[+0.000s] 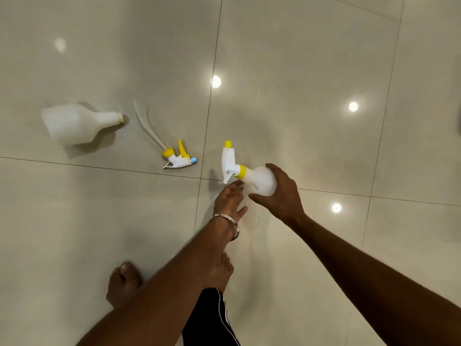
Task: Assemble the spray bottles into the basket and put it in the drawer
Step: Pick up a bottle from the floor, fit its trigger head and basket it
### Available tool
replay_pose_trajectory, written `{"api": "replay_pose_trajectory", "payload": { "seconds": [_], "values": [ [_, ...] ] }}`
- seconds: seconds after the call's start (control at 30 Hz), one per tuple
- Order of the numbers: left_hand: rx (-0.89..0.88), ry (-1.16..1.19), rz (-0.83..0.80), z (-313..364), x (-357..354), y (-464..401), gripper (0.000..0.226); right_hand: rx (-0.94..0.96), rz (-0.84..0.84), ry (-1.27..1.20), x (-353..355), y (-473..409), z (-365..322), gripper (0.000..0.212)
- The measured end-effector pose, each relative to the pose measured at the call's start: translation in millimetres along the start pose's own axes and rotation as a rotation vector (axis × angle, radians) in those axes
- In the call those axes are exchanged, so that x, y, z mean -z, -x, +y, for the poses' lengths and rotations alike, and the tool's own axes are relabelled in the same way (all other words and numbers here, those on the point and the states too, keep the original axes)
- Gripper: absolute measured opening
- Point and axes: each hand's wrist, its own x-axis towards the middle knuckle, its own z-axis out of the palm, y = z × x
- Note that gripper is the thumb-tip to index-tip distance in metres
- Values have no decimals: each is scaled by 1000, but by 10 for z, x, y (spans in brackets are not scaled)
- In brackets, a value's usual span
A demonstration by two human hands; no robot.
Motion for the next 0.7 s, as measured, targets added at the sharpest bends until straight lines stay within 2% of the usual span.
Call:
{"api": "replay_pose_trajectory", "payload": {
  "seconds": [0.1,0.2,0.37,0.5,0.7],
  "values": [
    [-43,-57,-52,320,163,243,36,-103,-77,-231,15,108,-342,88],
    [-90,-131,-100,682,364,529,40,-85,-141,-348,57,153,-742,84],
    [-262,-369,-216,1382,738,1133,51,-42,-237,-502,188,281,-1509,80],
    [-483,-463,-281,1835,1067,1730,70,77,-306,-464,271,524,-2272,76],
    [-731,-485,-200,2384,1650,2648,70,242,-400,-364,351,910,-3547,83]
  ]
}}
